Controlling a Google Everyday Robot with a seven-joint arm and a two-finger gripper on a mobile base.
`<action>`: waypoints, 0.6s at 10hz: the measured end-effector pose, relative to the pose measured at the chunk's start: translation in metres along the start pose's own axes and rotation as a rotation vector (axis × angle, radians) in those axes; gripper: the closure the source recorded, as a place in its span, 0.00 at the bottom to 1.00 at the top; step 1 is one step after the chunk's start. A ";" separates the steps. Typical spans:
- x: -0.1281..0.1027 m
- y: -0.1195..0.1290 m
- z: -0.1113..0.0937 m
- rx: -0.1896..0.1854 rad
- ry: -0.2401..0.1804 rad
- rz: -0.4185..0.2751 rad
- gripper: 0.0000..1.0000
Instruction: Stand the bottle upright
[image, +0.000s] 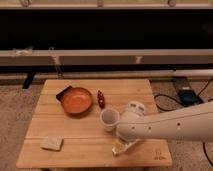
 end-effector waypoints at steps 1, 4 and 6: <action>0.002 0.005 0.005 -0.003 0.007 -0.043 0.20; 0.011 0.009 0.022 0.003 0.004 -0.066 0.20; 0.011 -0.008 0.034 0.022 -0.002 -0.047 0.20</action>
